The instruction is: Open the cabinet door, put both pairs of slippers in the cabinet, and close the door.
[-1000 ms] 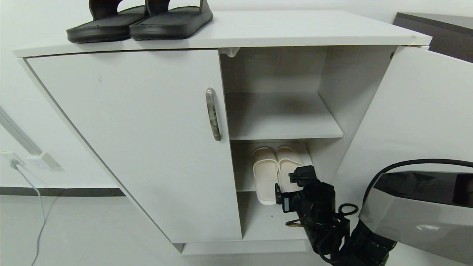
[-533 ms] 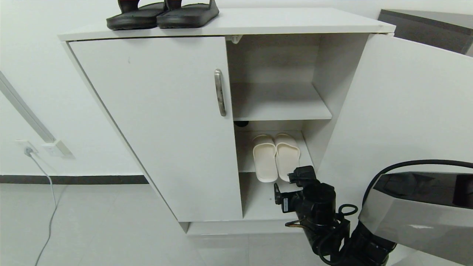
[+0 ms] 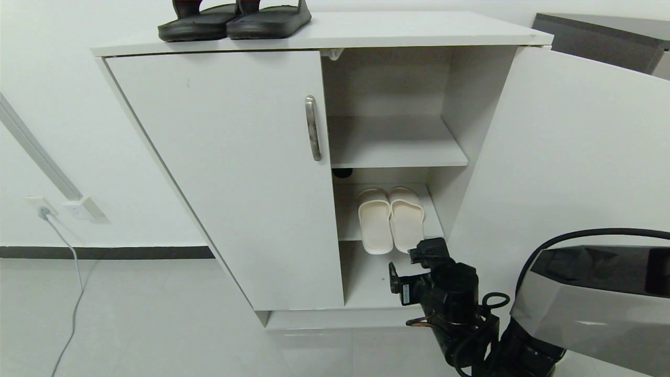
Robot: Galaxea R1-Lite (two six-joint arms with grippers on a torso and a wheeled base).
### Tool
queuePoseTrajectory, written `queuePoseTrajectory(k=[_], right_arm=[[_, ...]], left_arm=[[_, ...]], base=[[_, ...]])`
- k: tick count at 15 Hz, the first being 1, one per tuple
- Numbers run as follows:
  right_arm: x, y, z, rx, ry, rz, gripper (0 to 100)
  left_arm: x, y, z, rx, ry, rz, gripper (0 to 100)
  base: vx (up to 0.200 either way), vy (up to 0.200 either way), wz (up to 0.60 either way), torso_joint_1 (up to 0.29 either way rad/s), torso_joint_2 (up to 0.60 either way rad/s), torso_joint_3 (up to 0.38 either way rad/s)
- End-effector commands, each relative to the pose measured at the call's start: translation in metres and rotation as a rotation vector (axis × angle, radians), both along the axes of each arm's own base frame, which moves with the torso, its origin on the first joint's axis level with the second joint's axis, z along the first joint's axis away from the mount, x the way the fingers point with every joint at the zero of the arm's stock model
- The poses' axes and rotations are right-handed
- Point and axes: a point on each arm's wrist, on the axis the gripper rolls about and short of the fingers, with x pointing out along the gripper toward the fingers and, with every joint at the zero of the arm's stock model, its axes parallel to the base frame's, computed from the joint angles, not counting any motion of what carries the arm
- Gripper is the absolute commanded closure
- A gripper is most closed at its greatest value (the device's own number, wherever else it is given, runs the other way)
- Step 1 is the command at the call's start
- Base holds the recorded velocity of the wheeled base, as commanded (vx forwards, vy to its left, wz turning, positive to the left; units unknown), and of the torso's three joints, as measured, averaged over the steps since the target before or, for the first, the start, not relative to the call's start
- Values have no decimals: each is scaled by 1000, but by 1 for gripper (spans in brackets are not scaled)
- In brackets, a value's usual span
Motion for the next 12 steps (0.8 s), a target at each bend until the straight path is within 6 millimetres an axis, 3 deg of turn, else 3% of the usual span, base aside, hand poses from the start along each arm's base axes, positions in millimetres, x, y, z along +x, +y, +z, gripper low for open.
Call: queuePoseTrajectory(k=[1,8,12], right_arm=[[-1,1,0,-2,1,5,0],[-5,1,-2,-3,2,13,0],[-5,1,-2,-1,0,13,0]], left_arm=[[0,0,0,-2,2,0,100],[0,0,0,0,3,0,100],[0,0,0,-2,2,0,100]], base=[[0,0,0,0,0,0],[0,0,0,0,0,0],[0,0,0,2,0,157]])
